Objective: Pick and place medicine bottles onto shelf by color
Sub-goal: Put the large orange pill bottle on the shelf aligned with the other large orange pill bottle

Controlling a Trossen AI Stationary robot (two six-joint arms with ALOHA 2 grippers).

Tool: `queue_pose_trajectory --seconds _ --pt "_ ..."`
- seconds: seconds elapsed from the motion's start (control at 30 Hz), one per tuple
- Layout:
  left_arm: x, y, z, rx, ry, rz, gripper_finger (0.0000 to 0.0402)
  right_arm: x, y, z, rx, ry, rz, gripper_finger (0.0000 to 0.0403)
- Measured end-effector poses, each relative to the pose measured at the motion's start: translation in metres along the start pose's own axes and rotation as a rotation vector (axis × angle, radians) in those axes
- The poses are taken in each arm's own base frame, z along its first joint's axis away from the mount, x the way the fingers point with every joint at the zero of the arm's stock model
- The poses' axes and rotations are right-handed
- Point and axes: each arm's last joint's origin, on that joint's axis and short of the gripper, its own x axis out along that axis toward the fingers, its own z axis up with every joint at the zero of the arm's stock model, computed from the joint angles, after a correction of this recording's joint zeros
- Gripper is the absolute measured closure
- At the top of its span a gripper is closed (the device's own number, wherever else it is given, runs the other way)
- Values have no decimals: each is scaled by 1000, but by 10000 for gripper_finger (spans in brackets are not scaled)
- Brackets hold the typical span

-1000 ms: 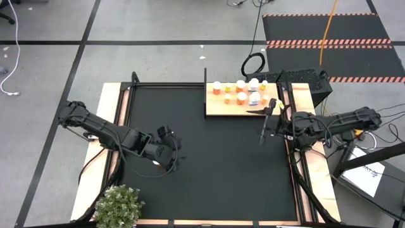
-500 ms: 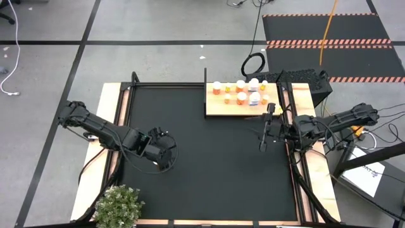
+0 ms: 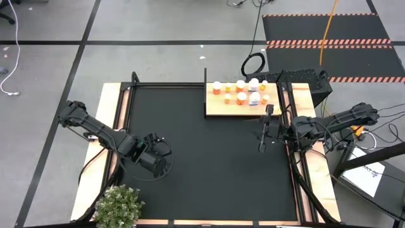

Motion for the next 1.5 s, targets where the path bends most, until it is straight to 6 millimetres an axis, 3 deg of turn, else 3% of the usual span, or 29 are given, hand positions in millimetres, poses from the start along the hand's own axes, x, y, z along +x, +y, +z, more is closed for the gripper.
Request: queue_pose_trajectory --seconds 0.47,0.7,1.5 --pt "35 10 -40 -141 205 90 25 9 7 -5 -40 36 17 308" --pt "46 10 -50 -165 148 124 25 9 6 -3 -53 20 9 308" --pt "31 -18 -76 28 8 94 25 9 6 -3 -34 20 6 307"
